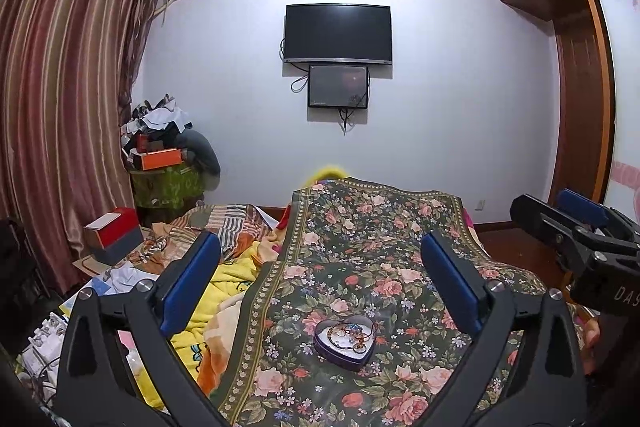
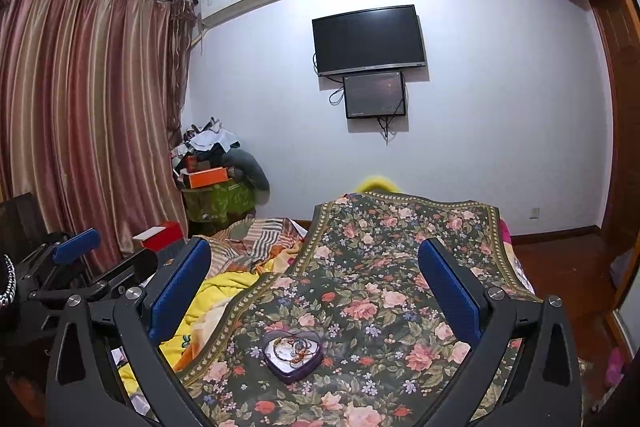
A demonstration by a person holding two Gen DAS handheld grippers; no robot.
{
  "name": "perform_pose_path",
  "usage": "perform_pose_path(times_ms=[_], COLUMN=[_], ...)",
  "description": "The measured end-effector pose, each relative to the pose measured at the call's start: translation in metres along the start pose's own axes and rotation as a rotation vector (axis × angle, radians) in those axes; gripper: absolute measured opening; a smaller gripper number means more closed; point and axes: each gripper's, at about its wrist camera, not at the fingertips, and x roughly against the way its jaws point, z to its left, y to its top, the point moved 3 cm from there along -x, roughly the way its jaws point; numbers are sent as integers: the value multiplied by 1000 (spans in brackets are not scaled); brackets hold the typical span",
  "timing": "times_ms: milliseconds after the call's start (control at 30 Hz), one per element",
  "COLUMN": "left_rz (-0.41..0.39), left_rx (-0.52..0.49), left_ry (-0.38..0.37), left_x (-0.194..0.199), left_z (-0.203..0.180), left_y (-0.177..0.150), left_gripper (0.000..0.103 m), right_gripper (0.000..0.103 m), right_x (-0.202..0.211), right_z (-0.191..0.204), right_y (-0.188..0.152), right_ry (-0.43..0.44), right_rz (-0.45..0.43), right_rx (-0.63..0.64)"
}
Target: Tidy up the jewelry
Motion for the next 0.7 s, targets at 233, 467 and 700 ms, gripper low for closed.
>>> perform_pose_path(times_ms=[233, 467, 700], left_rz=[5, 20, 24], left_rx=[-6, 6, 11], left_ry=[1, 0, 0], left_x=[-2, -6, -6], left_z=[-2, -2, -1], left_y=[-1, -3, -3], left_gripper=[102, 102, 102], right_gripper=[103, 103, 103], right_x=[0, 0, 1], right_z=[-1, -3, -6], right_y=[1, 1, 0], right_ry=[-2, -9, -8], right_rz=[5, 6, 9], right_rx=[-5, -2, -7])
